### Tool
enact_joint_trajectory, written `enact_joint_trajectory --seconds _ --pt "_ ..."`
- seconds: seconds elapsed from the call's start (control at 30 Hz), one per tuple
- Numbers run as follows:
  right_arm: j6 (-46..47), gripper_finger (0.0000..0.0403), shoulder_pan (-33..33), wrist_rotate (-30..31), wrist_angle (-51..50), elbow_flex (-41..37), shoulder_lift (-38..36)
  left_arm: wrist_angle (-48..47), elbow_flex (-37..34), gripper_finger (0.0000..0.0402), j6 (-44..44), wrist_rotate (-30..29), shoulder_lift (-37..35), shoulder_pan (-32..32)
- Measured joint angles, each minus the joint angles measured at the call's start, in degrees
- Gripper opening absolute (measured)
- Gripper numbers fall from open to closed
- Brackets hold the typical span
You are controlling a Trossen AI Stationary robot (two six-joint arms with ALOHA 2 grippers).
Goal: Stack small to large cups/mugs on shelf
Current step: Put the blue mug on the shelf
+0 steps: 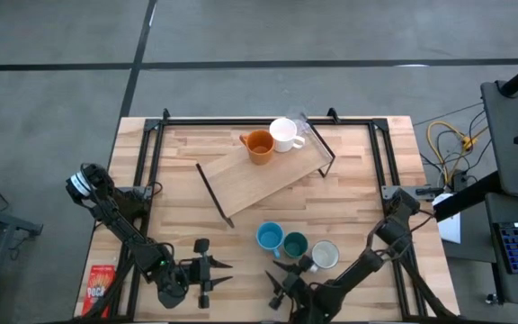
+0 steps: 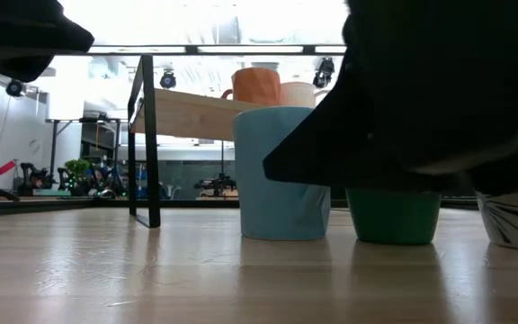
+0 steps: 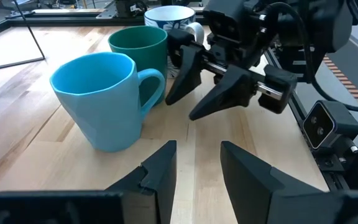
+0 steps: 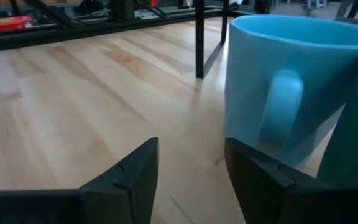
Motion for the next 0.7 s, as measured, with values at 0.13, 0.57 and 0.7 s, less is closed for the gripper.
enact_joint_trajectory --seconds 0.13,0.57,0.7 --pt "-0.1 0.0170 -0.5 0.6 -0.7 0.0 0.0 0.0 -0.1 0.0111 0.0 0.0 0.0 0.0" --pt "-2.1 0.0139 -2.9 1.7 -1.0 0.0 0.0 0.2 1.5 0.0111 0.0 0.0 3.8 0.0" --pt "-3.0 0.0132 -2.9 2.2 -1.0 0.0 0.0 0.3 1.7 0.0111 0.0 0.0 3.8 0.0"
